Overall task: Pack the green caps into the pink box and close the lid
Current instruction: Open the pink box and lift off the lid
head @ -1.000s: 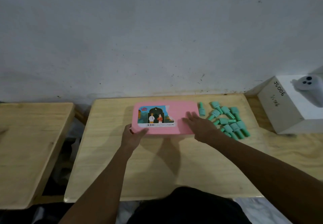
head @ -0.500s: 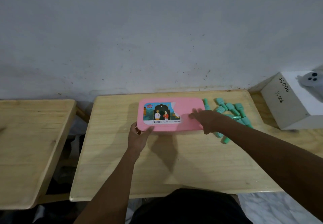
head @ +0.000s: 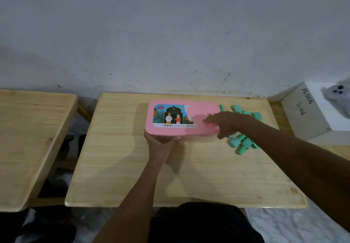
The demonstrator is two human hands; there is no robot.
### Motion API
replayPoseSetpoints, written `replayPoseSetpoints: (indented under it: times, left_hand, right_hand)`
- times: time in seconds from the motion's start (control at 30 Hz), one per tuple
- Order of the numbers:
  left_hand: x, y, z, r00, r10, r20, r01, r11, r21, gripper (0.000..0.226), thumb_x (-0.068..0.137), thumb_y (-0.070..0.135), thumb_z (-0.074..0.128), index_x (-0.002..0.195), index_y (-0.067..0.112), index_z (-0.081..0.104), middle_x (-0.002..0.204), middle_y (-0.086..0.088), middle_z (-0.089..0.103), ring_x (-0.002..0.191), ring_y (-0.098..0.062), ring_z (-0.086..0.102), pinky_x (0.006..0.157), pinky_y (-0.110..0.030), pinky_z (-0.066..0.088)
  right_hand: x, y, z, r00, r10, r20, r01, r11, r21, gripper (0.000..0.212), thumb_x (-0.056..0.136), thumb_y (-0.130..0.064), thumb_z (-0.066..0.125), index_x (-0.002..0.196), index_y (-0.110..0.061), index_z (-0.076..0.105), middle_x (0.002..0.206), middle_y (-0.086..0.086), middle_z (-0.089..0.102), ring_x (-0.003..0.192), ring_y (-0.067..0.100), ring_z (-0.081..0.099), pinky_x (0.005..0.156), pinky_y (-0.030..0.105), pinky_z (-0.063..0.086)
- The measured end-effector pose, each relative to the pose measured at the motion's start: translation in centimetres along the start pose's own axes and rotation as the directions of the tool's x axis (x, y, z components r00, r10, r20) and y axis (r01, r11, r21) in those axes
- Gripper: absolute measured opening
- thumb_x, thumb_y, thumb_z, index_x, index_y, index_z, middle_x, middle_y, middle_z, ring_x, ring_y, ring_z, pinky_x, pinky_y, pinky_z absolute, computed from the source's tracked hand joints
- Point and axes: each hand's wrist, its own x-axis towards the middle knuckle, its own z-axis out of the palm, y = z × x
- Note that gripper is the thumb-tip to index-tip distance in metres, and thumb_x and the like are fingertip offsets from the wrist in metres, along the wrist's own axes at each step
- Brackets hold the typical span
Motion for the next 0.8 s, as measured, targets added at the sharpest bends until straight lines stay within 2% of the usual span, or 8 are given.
replayPoseSetpoints:
  times: [0.07,0.17,0.33,0.43,0.53,0.6,0.7,0.8]
  left_hand:
    - [-0.2,0.0,0.6,1.0,-0.003,-0.013,0.003,1.0,0.008,0.114,0.052,0.009,0.092,0.138,0.017,0.017,0.132,0.001,0.047,0.116,-0.01,0.052,0.094,-0.023,0.046]
    - [-0.4,0.1,1.3,0.999,0.0,-0.052,0.001,1.0,0.016,0.118,0.05,0.009,0.092,0.139,0.02,0.014,0.133,0.002,0.04,0.121,-0.012,0.046,0.1,-0.025,0.039]
    - [-0.5,0.5,1.9,0.998,-0.006,-0.061,0.007,1.0,0.008,0.122,0.054,0.007,0.091,0.143,0.017,0.007,0.127,0.008,0.033,0.117,-0.007,0.041,0.098,-0.021,0.034]
    - [-0.2,0.9,2.0,0.998,-0.049,-0.05,0.05,0.999,0.017,0.122,0.056,0.007,0.09,0.142,0.016,0.004,0.128,0.006,0.033,0.116,-0.01,0.045,0.095,-0.02,0.039]
    - [0.2,1.2,2.1,0.994,-0.101,-0.04,0.103,0.993,0.055,0.12,0.058,0.009,0.089,0.143,0.011,0.005,0.13,0.006,0.031,0.114,-0.007,0.04,0.092,-0.013,0.036]
    - [0.3,1.0,1.9,0.992,-0.117,-0.054,0.121,0.99,0.071,0.128,0.056,0.011,0.091,0.145,0.01,-0.001,0.128,0.007,0.026,0.118,-0.005,0.035,0.099,-0.016,0.032]
    - [0.8,0.5,1.3,0.985,-0.168,-0.038,0.172,0.979,0.113,0.148,0.041,0.031,0.096,0.145,0.025,-0.01,0.143,0.0,0.023,0.134,-0.016,0.032,0.114,-0.034,0.033]
    - [0.7,1.2,0.7,0.973,-0.23,0.009,0.226,0.963,0.147,0.152,0.04,0.035,0.096,0.146,0.023,-0.013,0.15,-0.006,0.015,0.14,-0.024,0.024,0.116,-0.042,0.031]
  right_hand:
    - [0.0,0.0,0.2,1.0,0.004,-0.014,-0.004,1.0,0.009,0.084,0.082,-0.015,0.071,0.151,-0.028,0.026,0.156,0.001,0.034,0.134,0.023,0.041,0.106,0.034,0.037]
    - [0.0,0.0,0.4,1.0,0.003,-0.018,-0.003,1.0,-0.002,0.083,0.082,-0.016,0.07,0.151,-0.029,0.026,0.156,0.002,0.033,0.134,0.025,0.041,0.107,0.036,0.037]
    - [-0.4,-0.1,0.0,1.0,-0.006,0.0,0.006,1.0,0.013,0.081,0.084,-0.016,0.067,0.152,-0.028,0.025,0.157,0.005,0.031,0.135,0.026,0.04,0.106,0.034,0.036]
    - [-0.6,0.3,-0.9,1.0,-0.009,0.002,0.009,0.999,0.033,0.079,0.083,-0.018,0.068,0.151,-0.03,0.028,0.155,0.001,0.034,0.131,0.022,0.043,0.101,0.031,0.037]
    - [-0.8,1.1,-2.3,1.0,-0.015,-0.026,0.018,0.995,0.098,0.073,0.081,-0.018,0.069,0.145,-0.034,0.039,0.146,-0.001,0.043,0.115,0.015,0.049,0.094,0.027,0.039]
    - [-1.2,1.8,-3.4,0.994,-0.03,-0.107,0.049,0.983,0.178,0.063,0.081,-0.013,0.066,0.139,-0.031,0.05,0.138,-0.001,0.052,0.1,0.009,0.052,0.089,0.024,0.042]
    - [-1.7,2.8,-4.3,0.949,0.007,-0.316,0.096,0.946,0.309,0.045,0.086,-0.012,0.061,0.129,-0.024,0.062,0.127,0.0,0.065,0.1,0.011,0.058,0.091,0.026,0.045]
    - [-2.0,2.7,-4.6,0.81,0.1,-0.578,0.157,0.913,0.378,0.028,0.092,-0.019,0.061,0.119,-0.019,0.069,0.106,0.003,0.074,0.085,0.016,0.065,0.08,0.032,0.054]
